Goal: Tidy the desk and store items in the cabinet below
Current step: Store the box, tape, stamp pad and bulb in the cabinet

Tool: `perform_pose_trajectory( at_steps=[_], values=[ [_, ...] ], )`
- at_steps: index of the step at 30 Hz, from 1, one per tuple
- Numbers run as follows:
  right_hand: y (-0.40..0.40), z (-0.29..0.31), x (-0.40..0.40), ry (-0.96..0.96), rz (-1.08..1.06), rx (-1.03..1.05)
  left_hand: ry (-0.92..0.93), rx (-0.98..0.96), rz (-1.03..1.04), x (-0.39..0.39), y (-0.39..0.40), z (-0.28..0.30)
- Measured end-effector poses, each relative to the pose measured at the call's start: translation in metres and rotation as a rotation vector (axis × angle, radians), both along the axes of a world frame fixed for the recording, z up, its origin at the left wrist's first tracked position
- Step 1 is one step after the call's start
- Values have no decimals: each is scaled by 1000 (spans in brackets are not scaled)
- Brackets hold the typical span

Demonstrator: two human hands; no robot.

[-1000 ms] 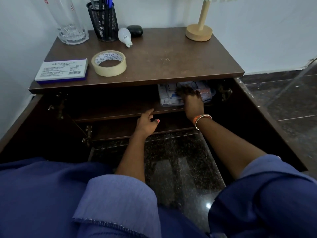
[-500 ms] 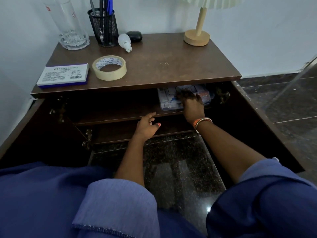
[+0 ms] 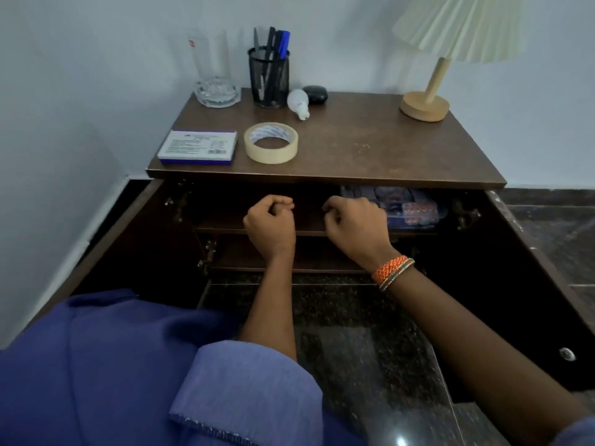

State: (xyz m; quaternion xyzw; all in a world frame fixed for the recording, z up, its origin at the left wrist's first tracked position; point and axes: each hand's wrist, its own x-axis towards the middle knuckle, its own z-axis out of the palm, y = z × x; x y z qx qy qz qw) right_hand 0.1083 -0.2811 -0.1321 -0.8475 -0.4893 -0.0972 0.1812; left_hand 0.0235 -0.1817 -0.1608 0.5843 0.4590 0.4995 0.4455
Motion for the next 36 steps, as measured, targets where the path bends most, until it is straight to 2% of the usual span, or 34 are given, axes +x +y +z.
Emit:
perform_pose_trajectory(
  at_steps=[4,7,10,12,16,20,22,28,36],
  values=[
    [27,34,-29,45,80,95,-281,-115,162,-20,21,24],
    [53,56,-44,68,188,159,-504,-270,294,-35,39,42],
    [86,72,-54,35,296,126,-716,-421,290,-51,57,55],
    [113,77,-57,63,338,95,-787,-449,274,-62,63,61],
    [172,85,-55,-9,423,-75,-791,-457,211,-76,69,64],
    [219,94,-51,-66,421,-533,-776,-468,137,-86,75,62],
    [233,98,-48,-17,441,-627,-744,-462,98,-91,76,60],
    [247,100,-43,40,490,-601,-525,-427,16,-101,86,51],
    [248,92,-35,55,431,-562,-487,-420,-11,-102,85,48]
  ],
)
